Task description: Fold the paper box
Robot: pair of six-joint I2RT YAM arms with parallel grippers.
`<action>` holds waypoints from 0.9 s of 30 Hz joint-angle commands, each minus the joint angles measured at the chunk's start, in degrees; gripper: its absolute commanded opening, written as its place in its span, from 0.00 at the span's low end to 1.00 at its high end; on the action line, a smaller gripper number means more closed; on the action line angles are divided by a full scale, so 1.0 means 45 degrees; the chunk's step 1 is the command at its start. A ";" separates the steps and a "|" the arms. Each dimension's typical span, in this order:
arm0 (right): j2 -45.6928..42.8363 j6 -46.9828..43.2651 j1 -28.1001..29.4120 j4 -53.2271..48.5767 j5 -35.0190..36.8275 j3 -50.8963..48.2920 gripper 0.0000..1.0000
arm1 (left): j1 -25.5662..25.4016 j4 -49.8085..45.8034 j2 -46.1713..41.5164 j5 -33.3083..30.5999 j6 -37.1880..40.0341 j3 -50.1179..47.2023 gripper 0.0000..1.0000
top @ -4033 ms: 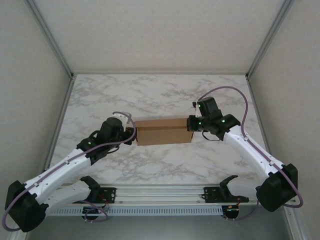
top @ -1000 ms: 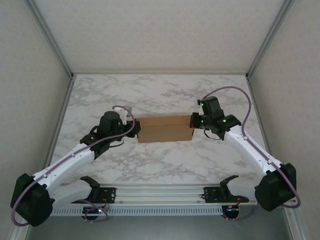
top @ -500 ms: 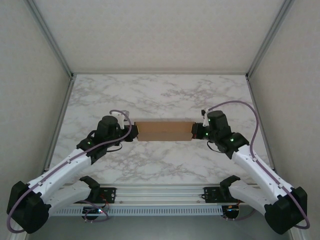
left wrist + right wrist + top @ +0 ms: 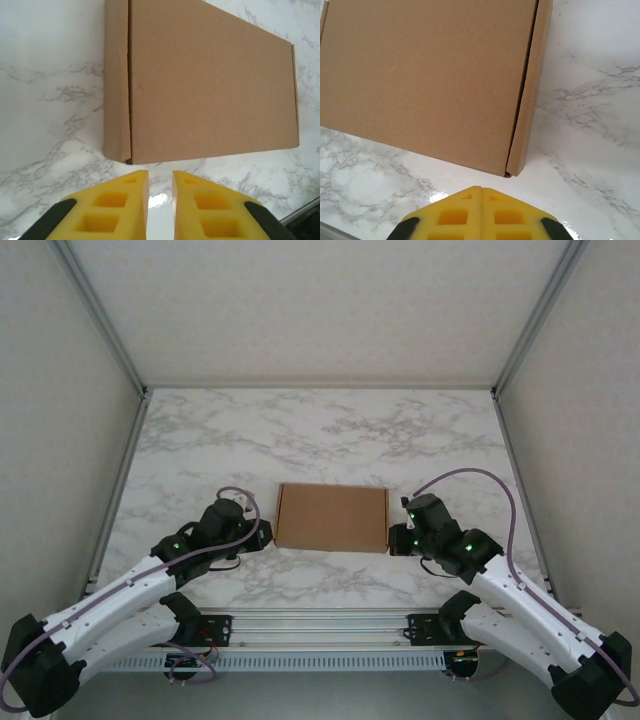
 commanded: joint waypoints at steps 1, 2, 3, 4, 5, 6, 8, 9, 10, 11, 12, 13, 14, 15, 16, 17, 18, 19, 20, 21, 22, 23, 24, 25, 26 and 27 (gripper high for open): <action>-0.0152 0.0586 0.0124 -0.0630 0.0333 0.0205 0.01 | -0.0079 -0.0663 -0.0387 -0.0195 -0.0168 -0.0064 0.32; -0.0116 0.0533 0.0117 -0.0769 0.0529 0.0338 0.03 | -0.0071 -0.0708 -0.0382 -0.0225 -0.0036 0.0057 0.36; -0.0006 0.0452 0.0131 -0.0936 0.0794 0.0520 0.08 | -0.0061 -0.0653 -0.0329 -0.0236 0.0125 0.0204 0.39; 0.0192 0.0384 0.0133 -0.1130 0.1097 0.0739 0.14 | -0.0005 -0.0581 -0.0200 -0.0279 0.0327 0.0387 0.43; 0.0430 0.0310 0.0117 -0.1293 0.1341 0.0961 0.17 | 0.0041 -0.0519 -0.0020 -0.0392 0.0536 0.0585 0.45; 0.0729 0.0225 0.0112 -0.1402 0.1594 0.1151 0.21 | 0.0185 -0.0446 0.0279 -0.0538 0.0799 0.0832 0.49; 0.1401 0.0103 -0.0008 -0.1350 0.1974 0.1408 0.32 | 0.0676 -0.0125 0.0970 -0.0626 0.1365 0.1124 0.59; 0.1807 -0.0001 -0.0135 -0.1230 0.2081 0.1529 0.37 | 0.1106 0.0141 0.1321 -0.0684 0.1634 0.1125 0.63; 0.2230 -0.0058 -0.0285 -0.1080 0.2174 0.1603 0.41 | 0.1595 0.0501 0.1690 -0.0662 0.1819 0.1072 0.66; 0.2572 -0.0124 -0.0445 -0.0938 0.2168 0.1670 0.44 | 0.1991 0.0827 0.1945 -0.0603 0.1985 0.1021 0.69; 0.2930 -0.0189 -0.0656 -0.0694 0.2062 0.1701 0.47 | 0.2354 0.1200 0.2278 -0.0598 0.2136 0.0999 0.70; 0.3251 -0.0215 -0.0937 -0.0416 0.1909 0.1662 0.50 | 0.2626 0.1545 0.2572 -0.0616 0.2190 0.1013 0.71; 0.3526 -0.0218 -0.1175 -0.0166 0.1712 0.1653 0.52 | 0.2760 0.1876 0.2877 -0.0564 0.2227 0.1013 0.71; 0.3827 -0.0237 -0.1447 0.0154 0.1456 0.1602 0.53 | 0.2828 0.2268 0.3242 -0.0484 0.2297 0.0991 0.71; 0.4105 -0.0239 -0.1751 0.0515 0.1149 0.1504 0.53 | 0.2863 0.2660 0.3647 -0.0490 0.2275 0.0962 0.72; 0.4388 -0.0227 -0.2035 0.0856 0.0756 0.1446 0.54 | 0.2892 0.2943 0.4003 -0.0350 0.2157 0.0961 0.71; 0.4719 -0.0237 -0.2332 0.1318 0.0129 0.1381 0.54 | 0.2910 0.3381 0.4385 0.0016 0.2038 0.0922 0.71; 0.5047 -0.0203 -0.2584 0.1766 -0.0434 0.1299 0.54 | 0.2907 0.3815 0.4691 0.0428 0.1893 0.0850 0.70; 0.5342 -0.0175 -0.2708 0.2084 -0.0787 0.1268 0.54 | 0.2889 0.4124 0.4877 0.0709 0.1738 0.0780 0.70; 0.5655 -0.0177 -0.2778 0.2414 -0.1113 0.1260 0.54 | 0.2888 0.4416 0.5042 0.0923 0.1526 0.0710 0.69; 0.5914 -0.0191 -0.2827 0.2681 -0.1382 0.1248 0.53 | 0.2869 0.4655 0.5164 0.1084 0.1354 0.0627 0.68; 0.6187 -0.0178 -0.2832 0.2934 -0.1608 0.1245 0.52 | 0.2832 0.4962 0.5264 0.1329 0.1229 0.0539 0.66; 0.6430 -0.0169 -0.2842 0.3166 -0.1762 0.1224 0.51 | 0.2794 0.5230 0.5366 0.1508 0.1073 0.0431 0.65; 0.6609 -0.0149 -0.2862 0.3382 -0.1849 0.1230 0.50 | 0.2755 0.5485 0.5435 0.1597 0.0905 0.0327 0.64; 0.6863 -0.0139 -0.2858 0.3566 -0.1934 0.1245 0.48 | 0.2761 0.5876 0.5534 0.1784 0.0633 0.0145 0.63; 0.7148 -0.0100 -0.2855 0.3761 -0.2002 0.1255 0.46 | 0.2734 0.6235 0.5644 0.1863 0.0361 -0.0024 0.62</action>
